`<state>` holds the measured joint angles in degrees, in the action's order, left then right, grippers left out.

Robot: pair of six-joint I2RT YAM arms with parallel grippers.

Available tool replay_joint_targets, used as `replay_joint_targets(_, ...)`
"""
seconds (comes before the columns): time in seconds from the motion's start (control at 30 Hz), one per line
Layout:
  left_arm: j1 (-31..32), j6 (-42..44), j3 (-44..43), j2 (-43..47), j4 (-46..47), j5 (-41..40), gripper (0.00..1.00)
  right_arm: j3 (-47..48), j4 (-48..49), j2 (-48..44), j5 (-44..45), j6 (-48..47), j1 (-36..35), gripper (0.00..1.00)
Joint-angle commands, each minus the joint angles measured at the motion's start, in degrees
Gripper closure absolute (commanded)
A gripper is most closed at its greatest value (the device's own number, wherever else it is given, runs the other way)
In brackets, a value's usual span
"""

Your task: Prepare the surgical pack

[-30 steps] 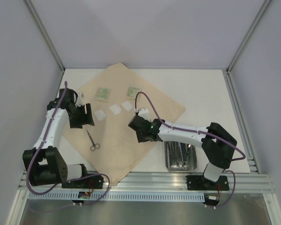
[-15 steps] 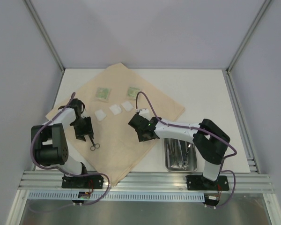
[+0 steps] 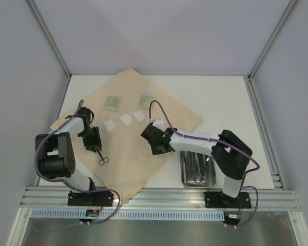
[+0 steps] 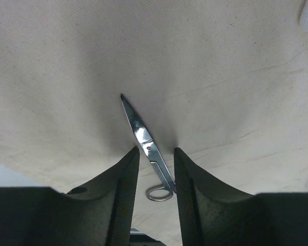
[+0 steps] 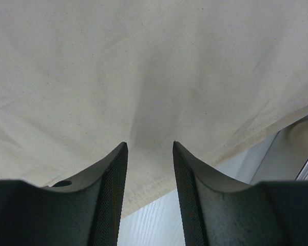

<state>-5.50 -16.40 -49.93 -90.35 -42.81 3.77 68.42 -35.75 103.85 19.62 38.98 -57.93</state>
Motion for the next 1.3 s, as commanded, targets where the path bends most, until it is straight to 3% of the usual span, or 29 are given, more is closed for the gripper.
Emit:
replay_joint_targets(0.0, 0.6, -0.2, 0.5, -2.0, 2.4, -1.0, 0.57, 1.1, 0.7, 0.1, 0.7, 0.1, 0.3, 0.57)
replay_joint_targets(0.13, 0.8, 0.1, -0.1, -4.8, 2.2, -1.8, 0.75, 0.7, 0.9, 0.1, 0.8, 0.2, 0.4, 0.57)
replay_joint_targets(0.27, 0.8, 0.3, -0.9, -6.9, 1.5, -1.4, 1.0, 0.6, 0.8, 0.0, 1.0, 0.0, 0.4, 0.57)
replay_joint_targets(0.53, 0.8, 1.7, -5.3, -1.3, -2.2, 0.7, 1.0, 2.7, -0.8, -0.8, 0.6, -1.2, 0.4, 0.59)
replay_joint_targets(0.83, 0.7, 2.9, -6.4, 5.0, -3.2, 3.9, 1.0, 4.7, 4.6, -4.7, -2.5, -6.1, -2.3, 0.59)
replay_joint_targets(0.9, 0.8, 3.0, -6.8, 6.0, -3.9, 4.6, 1.0, 4.4, 8.4, -5.4, -7.2, -7.0, -2.6, 0.58)
replay_joint_targets(1.03, 0.8, 3.4, -8.5, 10.1, -4.9, 5.9, 1.0, 4.3, 23.2, -6.2, -20.8, -9.1, -2.5, 0.4)
replay_joint_targets(1.2, 0.7, 4.1, -11.6, 16.1, -5.5, 6.3, 1.0, 10.5, 32.3, -1.7, -27.5, -10.0, -2.6, 0.27)
replay_joint_targets(1.23, 0.8, 4.2, -11.8, 16.8, -5.8, 6.5, 1.0, 10.9, 34.2, -1.1, -29.1, -10.0, -2.6, 0.15)
replay_joint_targets(1.27, 0.8, 4.1, -11.8, 17.3, -6.0, 6.5, 1.0, 12.1, 37.7, 0.5, -30.7, -9.8, -2.6, 0.1)
